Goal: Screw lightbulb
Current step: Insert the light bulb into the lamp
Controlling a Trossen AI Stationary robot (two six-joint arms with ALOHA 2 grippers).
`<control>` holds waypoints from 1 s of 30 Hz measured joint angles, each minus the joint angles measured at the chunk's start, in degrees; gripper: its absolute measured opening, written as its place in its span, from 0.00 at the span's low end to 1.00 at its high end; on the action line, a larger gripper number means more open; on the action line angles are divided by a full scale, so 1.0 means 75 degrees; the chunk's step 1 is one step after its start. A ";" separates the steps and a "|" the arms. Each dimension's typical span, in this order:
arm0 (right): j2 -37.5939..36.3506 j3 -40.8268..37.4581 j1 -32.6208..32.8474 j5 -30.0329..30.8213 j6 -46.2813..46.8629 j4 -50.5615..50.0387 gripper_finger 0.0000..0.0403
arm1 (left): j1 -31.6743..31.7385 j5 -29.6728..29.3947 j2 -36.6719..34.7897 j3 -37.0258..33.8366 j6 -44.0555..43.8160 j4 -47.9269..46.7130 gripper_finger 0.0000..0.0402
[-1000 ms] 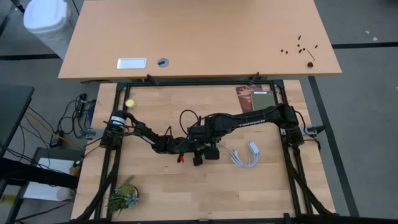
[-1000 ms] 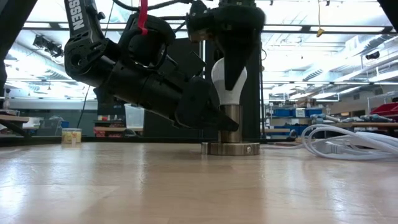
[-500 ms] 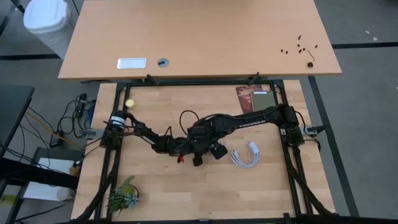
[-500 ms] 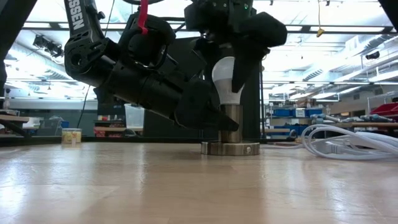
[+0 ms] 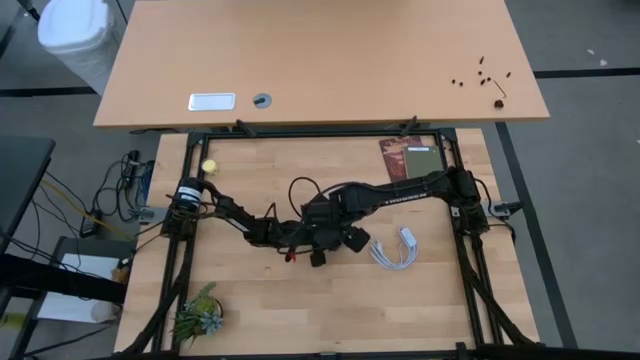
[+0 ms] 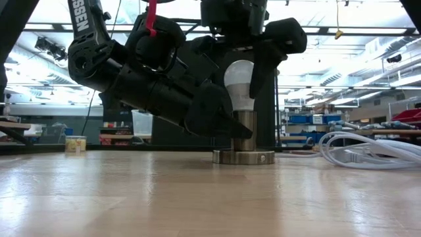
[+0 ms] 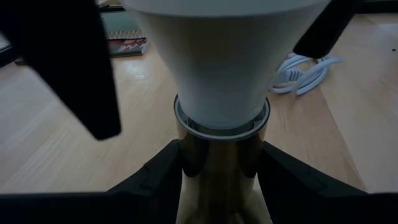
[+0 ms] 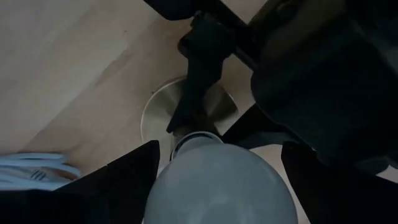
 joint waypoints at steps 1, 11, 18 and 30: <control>0.0000 0.0000 -0.0003 -0.0039 -0.0022 0.0000 0.86 | 0.0000 0.0002 0.0000 0.0000 0.0000 0.0000 0.46; 0.0000 -0.0487 -0.0039 -0.0159 -0.0167 0.0051 0.85 | 0.0000 0.0007 0.0000 0.0000 -0.0009 -0.0030 0.46; 0.0000 -0.0490 -0.0059 -0.0180 -0.0037 0.0230 0.74 | 0.0000 0.0003 -0.0003 -0.0003 -0.0003 -0.0035 0.46; 0.0000 -0.0490 -0.0059 -0.0121 0.1699 0.0253 0.64 | 0.0000 0.0006 -0.0003 -0.0003 -0.0002 -0.0070 0.46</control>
